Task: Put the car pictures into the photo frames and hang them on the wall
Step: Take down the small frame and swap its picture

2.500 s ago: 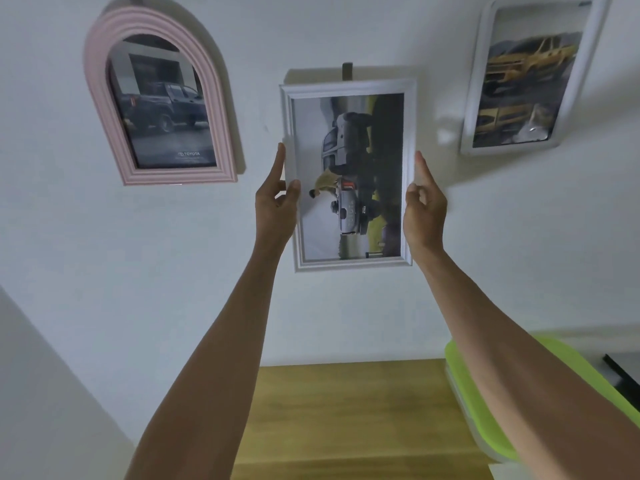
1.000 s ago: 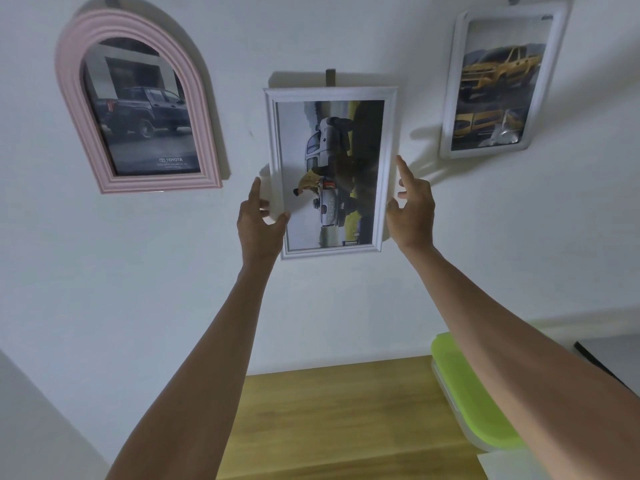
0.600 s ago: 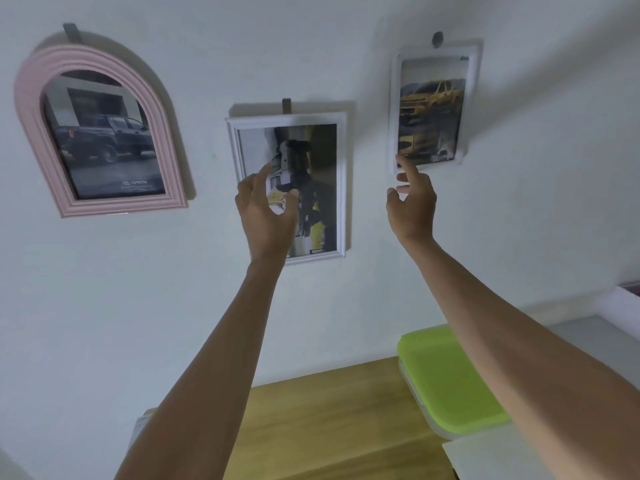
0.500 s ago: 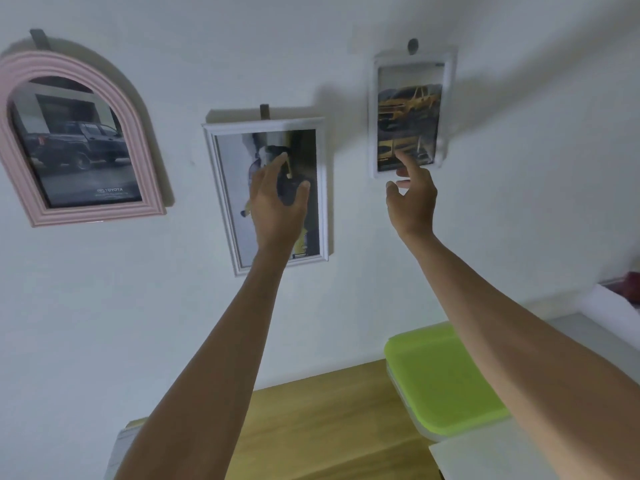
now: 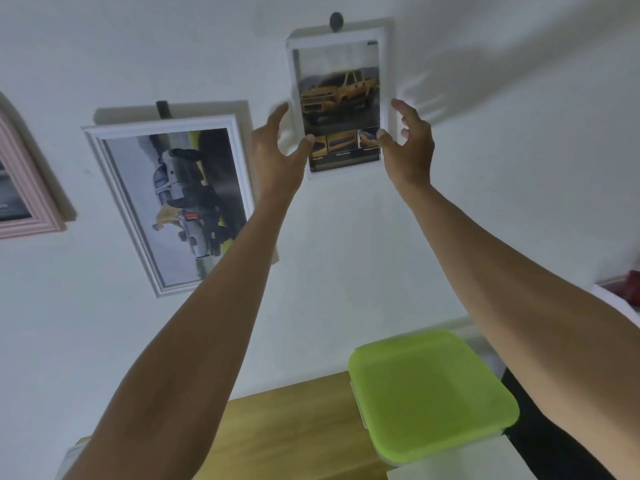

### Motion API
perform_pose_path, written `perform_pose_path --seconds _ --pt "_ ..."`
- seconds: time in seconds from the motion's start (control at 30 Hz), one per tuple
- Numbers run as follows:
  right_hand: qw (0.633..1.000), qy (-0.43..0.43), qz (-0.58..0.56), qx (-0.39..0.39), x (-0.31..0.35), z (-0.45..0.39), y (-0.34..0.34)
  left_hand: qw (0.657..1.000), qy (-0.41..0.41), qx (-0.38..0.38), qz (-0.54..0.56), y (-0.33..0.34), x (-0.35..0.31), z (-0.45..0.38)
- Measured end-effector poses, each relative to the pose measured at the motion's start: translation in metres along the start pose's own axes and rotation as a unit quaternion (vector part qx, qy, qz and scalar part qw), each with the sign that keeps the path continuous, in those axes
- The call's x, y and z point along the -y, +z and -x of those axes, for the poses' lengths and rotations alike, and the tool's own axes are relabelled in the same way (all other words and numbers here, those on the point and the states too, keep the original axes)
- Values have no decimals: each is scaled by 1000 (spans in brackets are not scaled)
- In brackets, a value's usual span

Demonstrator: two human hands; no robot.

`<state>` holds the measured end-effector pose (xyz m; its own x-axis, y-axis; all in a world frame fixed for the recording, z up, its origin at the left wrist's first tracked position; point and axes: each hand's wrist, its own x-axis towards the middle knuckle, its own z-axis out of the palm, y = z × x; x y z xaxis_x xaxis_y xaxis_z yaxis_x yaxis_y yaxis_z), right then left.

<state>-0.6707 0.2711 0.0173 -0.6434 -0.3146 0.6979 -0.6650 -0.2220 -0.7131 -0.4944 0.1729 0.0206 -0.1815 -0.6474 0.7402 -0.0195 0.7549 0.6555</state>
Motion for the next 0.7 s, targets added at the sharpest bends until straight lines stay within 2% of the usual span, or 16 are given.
perform_pose_path --seconds 0.2,0.37,0.7 --pt "999 7 -35 9 -19 -32 5 999 10 -23 -21 21 -2 -11" --pt "996 -47 -61 47 -22 -32 6 999 -14 -39 -7 33 1 -11" --pt "993 -6 -115 36 -7 -30 1 996 -74 -12 47 25 -8 -12"
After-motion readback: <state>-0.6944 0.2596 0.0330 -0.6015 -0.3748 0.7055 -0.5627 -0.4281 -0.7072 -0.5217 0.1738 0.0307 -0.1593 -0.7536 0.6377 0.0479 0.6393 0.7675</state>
